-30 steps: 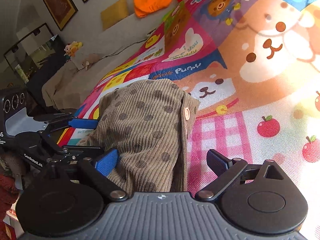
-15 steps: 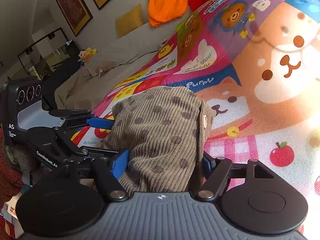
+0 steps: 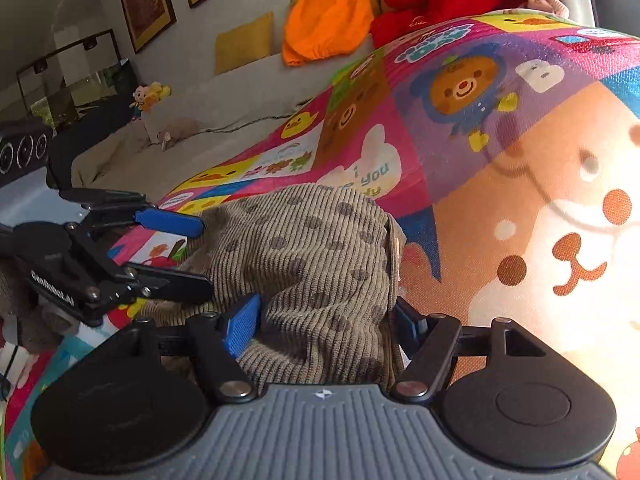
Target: Fold clothes
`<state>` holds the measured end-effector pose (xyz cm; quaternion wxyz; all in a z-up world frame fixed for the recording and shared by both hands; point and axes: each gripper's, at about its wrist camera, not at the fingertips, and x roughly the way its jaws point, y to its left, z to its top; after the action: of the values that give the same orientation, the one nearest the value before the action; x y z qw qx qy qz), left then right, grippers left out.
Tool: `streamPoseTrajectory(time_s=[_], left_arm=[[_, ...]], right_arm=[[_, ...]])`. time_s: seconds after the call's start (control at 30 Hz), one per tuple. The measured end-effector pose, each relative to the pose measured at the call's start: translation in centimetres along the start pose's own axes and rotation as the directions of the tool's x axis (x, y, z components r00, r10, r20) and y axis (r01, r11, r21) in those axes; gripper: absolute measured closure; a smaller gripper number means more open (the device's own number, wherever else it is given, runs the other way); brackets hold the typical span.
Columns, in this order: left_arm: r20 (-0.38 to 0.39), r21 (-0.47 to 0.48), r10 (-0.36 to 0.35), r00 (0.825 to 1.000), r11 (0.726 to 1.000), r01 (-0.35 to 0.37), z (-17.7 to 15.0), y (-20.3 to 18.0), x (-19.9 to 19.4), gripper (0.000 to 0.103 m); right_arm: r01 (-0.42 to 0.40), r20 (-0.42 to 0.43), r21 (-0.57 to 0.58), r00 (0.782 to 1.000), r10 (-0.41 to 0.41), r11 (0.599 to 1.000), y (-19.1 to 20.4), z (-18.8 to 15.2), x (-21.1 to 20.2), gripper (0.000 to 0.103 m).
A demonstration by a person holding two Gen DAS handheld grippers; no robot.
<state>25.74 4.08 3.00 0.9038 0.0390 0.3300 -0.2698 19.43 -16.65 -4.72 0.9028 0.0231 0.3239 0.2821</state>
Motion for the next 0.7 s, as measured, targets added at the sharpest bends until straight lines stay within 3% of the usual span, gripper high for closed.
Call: streamPoseTrajectory(time_s=[0.1,0.23,0.27,0.33,0.47,0.63,0.7], left_arm=[[0.085,-0.094,-0.03,0.996,0.995,0.038,0.9,1.2,-3.1,0.008],[0.18,-0.134,-0.175,0.968,0.97,0.2,3.2,-0.1,-3.7,0.008],[0.166,-0.118,-0.218,0.962,0.964,0.239,3.5,-1.3,-2.5,0.008],[0.106,-0.104,-0.24,0.965,0.962,0.251,3.5,-2.8,0.3,0.008],[-0.024,-0.18,-0.261,0.965,0.951,0.253,2.5,-2.9,6.5,0.008],[-0.047,-0.189,-0.262,0.964,0.95,0.249,1.9,-2.3,8.5,0.006],[-0.05,-0.169,-0.254,0.966,0.955,0.242,1.8,-2.6,8.4,0.006]], right_arm=[[-0.005,-0.019,0.054,1.0,0.006,0.999,0.4,-1.2,-0.6,0.032],[0.042,-0.004,0.02,0.999,-0.042,0.999,2.4,-2.2,-1.0,0.03],[0.055,-0.002,0.002,0.998,-0.055,0.998,2.8,-2.2,-1.0,0.03],[0.076,0.0,-0.027,0.997,-0.076,0.997,3.3,-2.1,-1.1,0.029],[0.094,-0.001,-0.038,0.996,-0.094,0.995,3.1,-1.5,-2.4,0.024],[0.044,0.051,-0.171,0.998,-0.036,0.984,5.1,-1.4,-4.9,0.016],[0.003,0.023,-0.184,1.0,0.002,0.983,5.9,-1.7,-4.2,0.006]])
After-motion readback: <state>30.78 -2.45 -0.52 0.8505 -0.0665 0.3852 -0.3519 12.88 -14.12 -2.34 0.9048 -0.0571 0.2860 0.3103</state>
